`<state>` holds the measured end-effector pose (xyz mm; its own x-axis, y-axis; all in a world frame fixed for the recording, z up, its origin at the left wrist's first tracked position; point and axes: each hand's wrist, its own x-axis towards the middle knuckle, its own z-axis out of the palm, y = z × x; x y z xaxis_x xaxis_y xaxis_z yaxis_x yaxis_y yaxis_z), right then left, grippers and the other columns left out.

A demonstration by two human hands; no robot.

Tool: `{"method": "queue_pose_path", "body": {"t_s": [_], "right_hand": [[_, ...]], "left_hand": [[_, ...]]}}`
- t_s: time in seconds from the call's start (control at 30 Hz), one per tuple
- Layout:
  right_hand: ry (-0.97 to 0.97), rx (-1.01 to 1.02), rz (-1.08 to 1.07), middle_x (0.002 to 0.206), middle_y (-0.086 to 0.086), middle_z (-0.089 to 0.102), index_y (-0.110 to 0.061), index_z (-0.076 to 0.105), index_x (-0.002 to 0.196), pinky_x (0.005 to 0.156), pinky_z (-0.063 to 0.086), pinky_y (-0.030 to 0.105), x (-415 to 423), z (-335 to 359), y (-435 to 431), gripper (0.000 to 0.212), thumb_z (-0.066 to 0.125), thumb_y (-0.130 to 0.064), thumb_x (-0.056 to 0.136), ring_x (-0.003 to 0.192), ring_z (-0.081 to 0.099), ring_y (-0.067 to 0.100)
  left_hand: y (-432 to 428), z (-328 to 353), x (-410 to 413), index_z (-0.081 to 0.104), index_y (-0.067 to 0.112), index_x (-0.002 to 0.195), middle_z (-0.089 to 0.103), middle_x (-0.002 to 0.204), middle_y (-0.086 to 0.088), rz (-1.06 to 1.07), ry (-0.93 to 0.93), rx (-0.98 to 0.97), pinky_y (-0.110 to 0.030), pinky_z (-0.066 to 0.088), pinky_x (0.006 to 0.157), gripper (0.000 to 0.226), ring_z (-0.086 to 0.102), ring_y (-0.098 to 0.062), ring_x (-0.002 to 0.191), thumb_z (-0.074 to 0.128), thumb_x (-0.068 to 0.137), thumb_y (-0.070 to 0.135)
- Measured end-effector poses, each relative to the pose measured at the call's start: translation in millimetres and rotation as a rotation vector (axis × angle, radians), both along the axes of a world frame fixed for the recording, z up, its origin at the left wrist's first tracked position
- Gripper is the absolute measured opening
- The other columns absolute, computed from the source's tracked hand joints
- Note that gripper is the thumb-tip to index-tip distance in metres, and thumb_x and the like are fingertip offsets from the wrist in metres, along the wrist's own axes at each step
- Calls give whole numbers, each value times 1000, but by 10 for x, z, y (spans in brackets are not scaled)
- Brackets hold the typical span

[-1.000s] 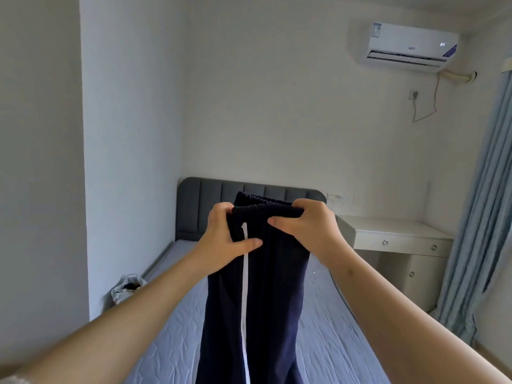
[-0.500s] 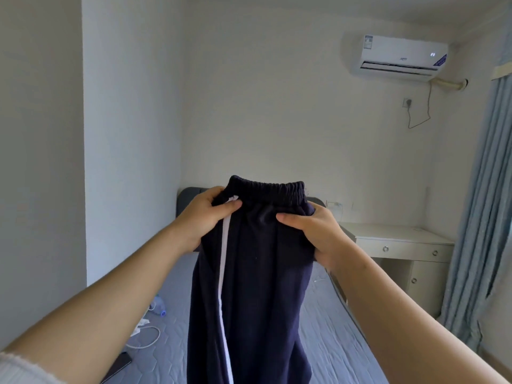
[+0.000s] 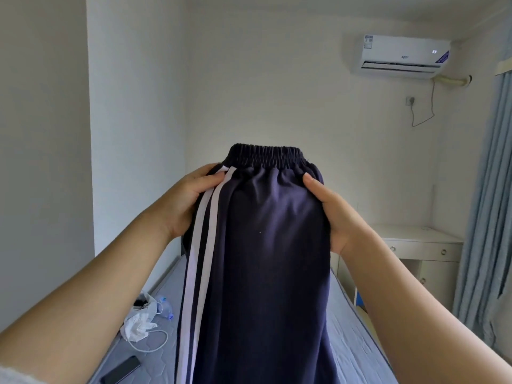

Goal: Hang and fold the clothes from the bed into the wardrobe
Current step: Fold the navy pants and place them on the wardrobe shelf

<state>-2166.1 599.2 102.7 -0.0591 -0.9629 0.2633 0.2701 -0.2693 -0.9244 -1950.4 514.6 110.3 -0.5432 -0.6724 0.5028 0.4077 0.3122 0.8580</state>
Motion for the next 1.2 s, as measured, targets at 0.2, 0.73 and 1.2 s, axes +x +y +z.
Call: {"method": "queue_pose_path", "body": {"t_s": [0.2, 0.73, 1.2], "right_hand": [[23, 41, 88, 99, 5, 73, -18, 79, 82, 64, 57, 26, -36, -18, 42, 30, 69, -39, 63, 87, 71, 18], [590, 565, -182, 94, 7, 73, -3, 67, 102, 73, 56, 29, -331, -1033, -502, 22, 70, -9, 81, 87, 68, 20], [468, -46, -686, 79, -5, 56, -29, 51, 74, 52, 57, 29, -239, -110, -1338, 28, 41, -13, 94, 50, 64, 17]], "left_hand": [[77, -3, 30, 71, 26, 93, 72, 89, 4, -43, -38, -33, -19, 54, 65, 21, 67, -10, 80, 58, 77, 33], [-708, -994, -144, 65, 8, 81, 66, 68, -1, 111, -974, 307, -22, 51, 62, 8, 63, -11, 62, 62, 84, 2], [-1197, 28, -545, 53, 20, 121, 55, 91, 5, 534, -302, 134, -38, 55, 59, 24, 61, -15, 76, 46, 98, 18]]}}
